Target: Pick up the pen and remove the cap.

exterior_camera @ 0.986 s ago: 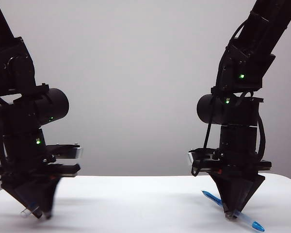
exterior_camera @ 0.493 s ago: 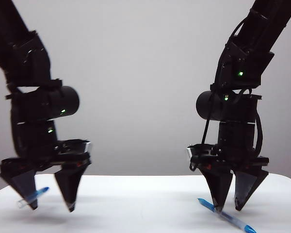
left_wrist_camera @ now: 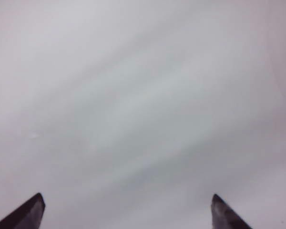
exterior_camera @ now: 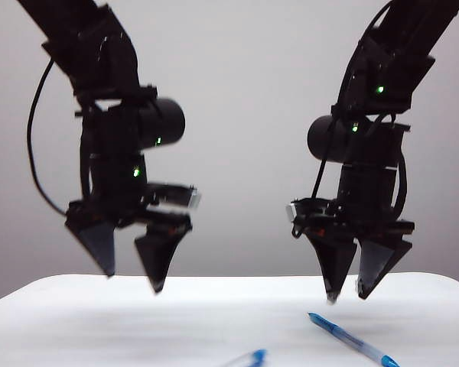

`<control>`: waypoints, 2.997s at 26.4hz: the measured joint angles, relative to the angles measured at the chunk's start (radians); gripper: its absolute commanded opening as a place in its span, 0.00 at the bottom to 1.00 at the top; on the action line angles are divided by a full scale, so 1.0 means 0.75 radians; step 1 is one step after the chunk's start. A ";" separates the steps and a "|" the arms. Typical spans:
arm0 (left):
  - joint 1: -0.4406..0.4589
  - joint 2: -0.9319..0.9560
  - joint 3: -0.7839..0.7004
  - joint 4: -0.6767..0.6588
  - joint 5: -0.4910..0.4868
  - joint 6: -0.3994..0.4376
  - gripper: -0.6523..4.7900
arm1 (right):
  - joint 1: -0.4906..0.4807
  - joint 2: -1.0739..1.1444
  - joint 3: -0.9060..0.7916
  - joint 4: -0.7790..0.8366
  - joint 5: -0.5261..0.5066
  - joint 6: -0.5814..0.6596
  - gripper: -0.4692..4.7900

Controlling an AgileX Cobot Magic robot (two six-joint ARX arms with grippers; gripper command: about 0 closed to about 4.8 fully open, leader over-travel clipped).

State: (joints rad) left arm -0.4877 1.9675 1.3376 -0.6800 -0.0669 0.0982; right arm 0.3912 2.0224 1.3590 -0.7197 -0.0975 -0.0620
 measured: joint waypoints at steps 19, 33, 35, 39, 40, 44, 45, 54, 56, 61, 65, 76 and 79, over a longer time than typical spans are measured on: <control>0.096 -1.040 0.066 -0.349 -0.036 -0.052 1.00 | -0.122 -0.905 -0.041 -0.225 -0.016 0.076 0.56; 0.391 -1.710 -0.237 -0.321 -0.036 -0.063 1.00 | -0.171 -1.760 -0.506 0.046 0.017 0.196 0.54; 0.391 -1.887 -0.393 -0.168 -0.051 -0.062 1.00 | -0.171 -1.922 -0.676 0.217 0.086 0.202 0.50; 0.391 -2.120 -0.616 0.059 -0.165 -0.051 1.00 | -0.172 -2.097 -0.875 0.428 0.114 0.215 0.41; 0.391 -2.192 -0.683 0.110 -0.178 -0.047 1.00 | -0.172 -2.146 -0.927 0.481 0.138 0.217 0.40; 0.385 -2.403 -0.904 0.331 -0.179 -0.058 1.00 | -0.172 -2.313 -1.106 0.724 0.201 0.248 0.18; 0.385 -2.434 -0.939 0.340 -0.178 -0.069 1.00 | -0.172 -2.343 -1.141 0.773 0.209 0.251 0.12; 0.384 -2.530 -1.345 0.637 0.001 -0.191 0.48 | -0.172 -2.466 -1.500 1.122 0.246 0.256 0.08; 0.384 -2.531 -1.377 0.678 0.030 -0.233 0.31 | -0.172 -2.479 -1.533 1.122 0.246 0.267 0.08; 0.385 -2.629 -1.433 0.706 0.044 -0.221 0.15 | -0.172 -2.684 -1.533 1.094 0.326 0.270 0.08; 0.385 -2.623 -1.468 0.730 0.053 -0.216 0.15 | -0.174 -2.695 -1.539 1.007 0.339 0.270 0.08; 0.385 -2.622 -1.740 0.880 0.043 -0.212 0.11 | -0.176 -2.697 -1.779 0.988 0.410 0.286 0.08; 0.386 -2.622 -1.770 0.880 0.029 -0.205 0.11 | -0.192 -2.694 -1.802 0.949 0.422 0.291 0.08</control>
State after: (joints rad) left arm -0.1986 0.0010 0.0105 -0.0200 -0.0452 -0.0559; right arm 0.2470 0.0021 0.0074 -0.0078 0.2188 0.1566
